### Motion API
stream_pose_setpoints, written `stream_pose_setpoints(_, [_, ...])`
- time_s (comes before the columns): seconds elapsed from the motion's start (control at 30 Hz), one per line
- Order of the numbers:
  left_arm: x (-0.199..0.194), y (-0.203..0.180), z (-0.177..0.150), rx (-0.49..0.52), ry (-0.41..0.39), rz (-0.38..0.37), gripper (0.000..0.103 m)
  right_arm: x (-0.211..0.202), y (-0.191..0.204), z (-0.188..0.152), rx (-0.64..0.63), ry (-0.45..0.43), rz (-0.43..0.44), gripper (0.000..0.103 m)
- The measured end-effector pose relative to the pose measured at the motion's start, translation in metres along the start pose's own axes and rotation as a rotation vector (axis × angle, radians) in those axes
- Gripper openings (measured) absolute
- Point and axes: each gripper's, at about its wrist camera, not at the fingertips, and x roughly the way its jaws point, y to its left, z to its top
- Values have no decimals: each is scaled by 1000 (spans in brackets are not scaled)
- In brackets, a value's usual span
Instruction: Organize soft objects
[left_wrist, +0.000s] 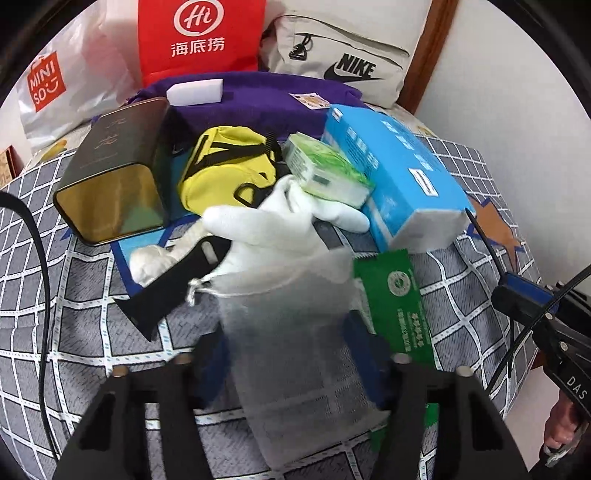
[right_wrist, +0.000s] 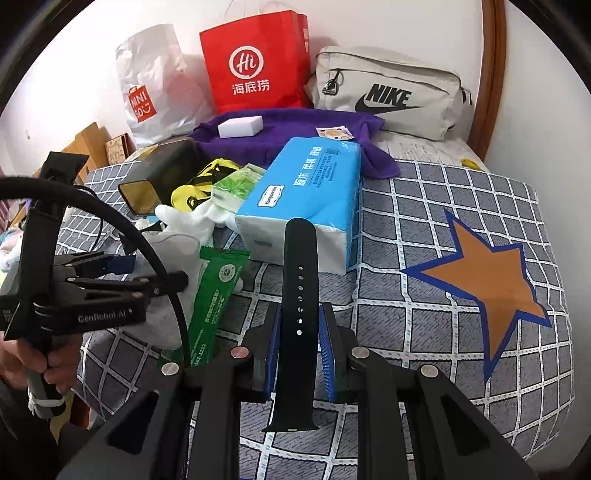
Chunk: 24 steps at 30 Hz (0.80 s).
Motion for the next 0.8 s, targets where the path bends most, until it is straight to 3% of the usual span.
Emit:
stream_pose_setpoints(0.1, [-1,7,2,1,2,-6,19,1,0,2,0,2,0,20])
stream_pose_setpoints(0.2, [-8,14,2,-14,5,-51,15,2,2,5,-2,6,-1,20])
stream_pose_setpoints(0.53, [-41,32,3,-18,-17,-71,12,-5,10,19,-26,-12,3,20])
stream_pose_setpoints(0.8, [-42,66,-3,-53,25,-18,14,-3,21,30,-47,-10,19,20])
